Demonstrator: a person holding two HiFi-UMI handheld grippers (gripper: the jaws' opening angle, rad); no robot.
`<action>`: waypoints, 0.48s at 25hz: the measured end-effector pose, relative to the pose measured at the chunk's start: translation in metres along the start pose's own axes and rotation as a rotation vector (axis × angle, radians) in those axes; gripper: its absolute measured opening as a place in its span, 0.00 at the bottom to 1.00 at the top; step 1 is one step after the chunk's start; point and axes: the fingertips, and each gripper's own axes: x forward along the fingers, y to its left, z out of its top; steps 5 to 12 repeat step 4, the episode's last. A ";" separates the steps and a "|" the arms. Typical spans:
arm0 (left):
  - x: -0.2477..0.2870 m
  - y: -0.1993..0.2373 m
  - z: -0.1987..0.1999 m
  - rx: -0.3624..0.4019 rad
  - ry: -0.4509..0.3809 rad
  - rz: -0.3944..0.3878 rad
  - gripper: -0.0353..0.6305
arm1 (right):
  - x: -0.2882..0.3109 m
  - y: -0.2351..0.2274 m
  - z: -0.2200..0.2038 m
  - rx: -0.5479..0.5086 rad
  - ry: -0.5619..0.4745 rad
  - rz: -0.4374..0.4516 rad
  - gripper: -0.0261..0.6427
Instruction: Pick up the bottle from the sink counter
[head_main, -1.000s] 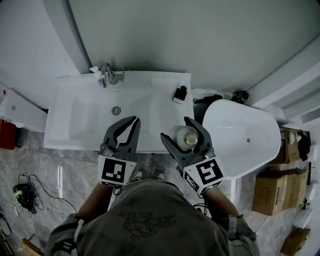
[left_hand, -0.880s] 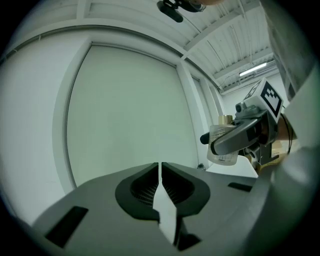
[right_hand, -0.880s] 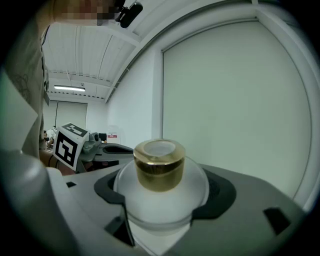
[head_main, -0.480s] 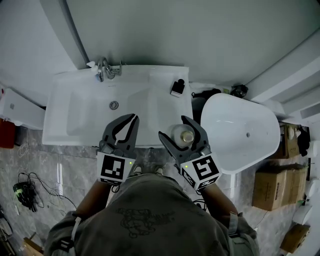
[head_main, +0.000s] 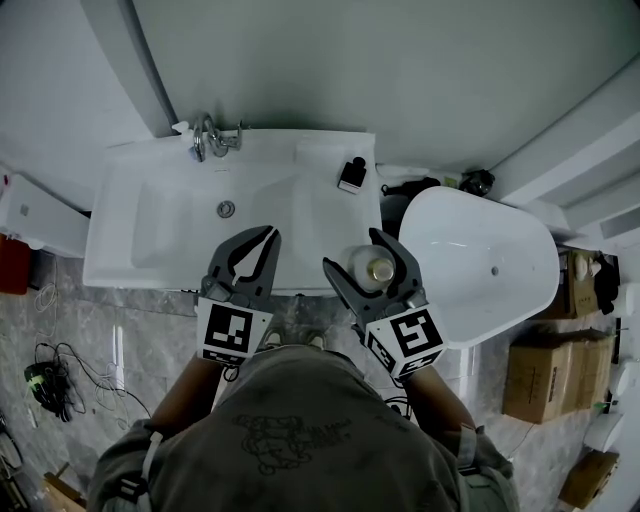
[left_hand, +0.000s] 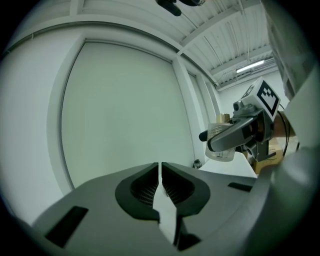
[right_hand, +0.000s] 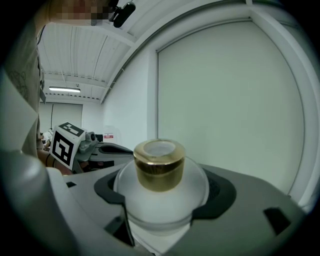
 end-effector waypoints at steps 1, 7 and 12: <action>0.000 -0.001 -0.001 -0.001 0.004 -0.001 0.10 | -0.002 -0.001 0.000 0.002 -0.001 -0.001 0.56; 0.000 -0.006 0.000 0.000 0.006 -0.002 0.10 | -0.007 -0.003 -0.001 0.006 -0.004 -0.005 0.56; 0.000 -0.006 0.000 0.000 0.006 -0.002 0.10 | -0.007 -0.003 -0.001 0.006 -0.004 -0.005 0.56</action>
